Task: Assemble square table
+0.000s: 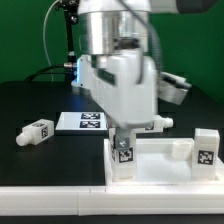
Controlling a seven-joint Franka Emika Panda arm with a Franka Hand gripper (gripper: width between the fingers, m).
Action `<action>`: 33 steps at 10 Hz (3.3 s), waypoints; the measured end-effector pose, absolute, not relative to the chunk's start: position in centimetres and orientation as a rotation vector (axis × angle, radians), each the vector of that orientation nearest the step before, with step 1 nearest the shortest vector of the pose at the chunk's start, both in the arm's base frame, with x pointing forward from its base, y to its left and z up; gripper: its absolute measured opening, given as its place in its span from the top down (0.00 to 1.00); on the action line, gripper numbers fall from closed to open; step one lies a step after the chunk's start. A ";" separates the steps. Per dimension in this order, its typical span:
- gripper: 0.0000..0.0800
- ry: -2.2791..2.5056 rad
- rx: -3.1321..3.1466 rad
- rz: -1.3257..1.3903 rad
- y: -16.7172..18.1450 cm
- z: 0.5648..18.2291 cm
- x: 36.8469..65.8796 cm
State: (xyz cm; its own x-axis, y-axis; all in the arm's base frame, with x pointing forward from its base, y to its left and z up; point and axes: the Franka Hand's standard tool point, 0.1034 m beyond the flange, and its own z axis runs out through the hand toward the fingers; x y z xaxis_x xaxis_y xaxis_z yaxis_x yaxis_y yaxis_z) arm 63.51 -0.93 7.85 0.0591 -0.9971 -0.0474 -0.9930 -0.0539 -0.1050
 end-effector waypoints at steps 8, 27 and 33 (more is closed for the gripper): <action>0.20 1.325 -2.789 -0.097 0.0 7.8 63.3; 0.98 0.138 -3.148 -0.118 -0.6 11.0 66.3; 0.22 0.359 -3.119 0.074 -1.0 8.7 64.0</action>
Offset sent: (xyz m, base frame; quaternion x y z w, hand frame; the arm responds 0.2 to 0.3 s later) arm 0.0000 0.0000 0.0000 0.0000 0.0000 -0.0650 0.9979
